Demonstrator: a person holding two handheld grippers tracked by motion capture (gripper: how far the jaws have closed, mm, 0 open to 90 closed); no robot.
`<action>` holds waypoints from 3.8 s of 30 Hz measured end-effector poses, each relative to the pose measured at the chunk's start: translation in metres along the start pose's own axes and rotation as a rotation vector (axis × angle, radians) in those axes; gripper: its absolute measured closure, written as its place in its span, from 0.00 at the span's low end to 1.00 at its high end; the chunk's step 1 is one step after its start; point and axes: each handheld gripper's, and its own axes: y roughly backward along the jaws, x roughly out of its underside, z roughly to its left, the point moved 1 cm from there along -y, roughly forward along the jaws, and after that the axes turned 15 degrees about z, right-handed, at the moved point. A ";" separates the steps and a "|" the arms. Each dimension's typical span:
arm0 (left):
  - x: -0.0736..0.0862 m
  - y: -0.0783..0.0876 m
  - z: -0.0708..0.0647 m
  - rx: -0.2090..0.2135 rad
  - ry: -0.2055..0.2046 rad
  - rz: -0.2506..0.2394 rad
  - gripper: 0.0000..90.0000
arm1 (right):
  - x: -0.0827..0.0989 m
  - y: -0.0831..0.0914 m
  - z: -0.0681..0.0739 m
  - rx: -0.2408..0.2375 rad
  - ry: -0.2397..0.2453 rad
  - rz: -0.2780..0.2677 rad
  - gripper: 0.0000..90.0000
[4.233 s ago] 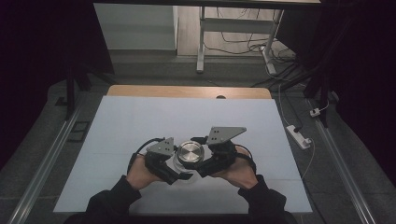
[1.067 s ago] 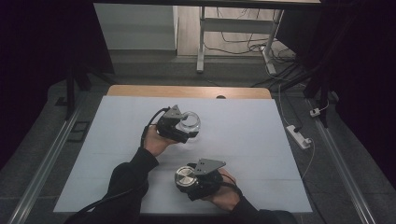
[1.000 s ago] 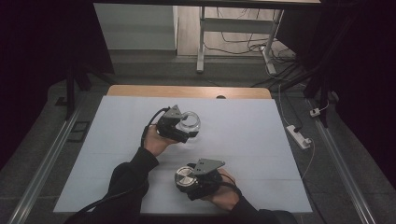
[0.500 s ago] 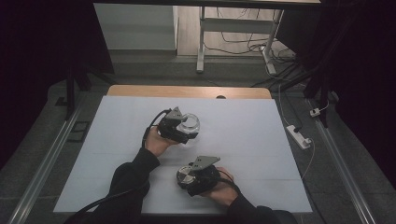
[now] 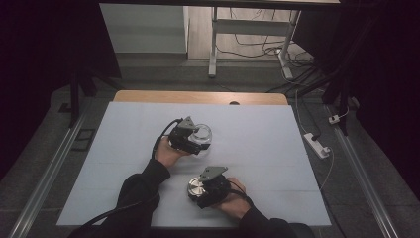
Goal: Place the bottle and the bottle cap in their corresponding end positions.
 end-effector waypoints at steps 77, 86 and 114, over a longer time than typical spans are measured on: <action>0.050 0.072 -0.040 0.116 0.028 -0.084 0.00 | -0.003 0.043 -0.007 -0.056 -0.116 -0.181 0.00; 0.061 0.082 -0.051 0.104 0.042 -0.079 0.00 | -0.002 0.049 -0.010 -0.026 -0.112 -0.179 0.00; 0.095 0.104 -0.067 0.075 0.100 -0.069 0.00 | 0.013 0.066 -0.020 0.032 -0.122 -0.159 0.00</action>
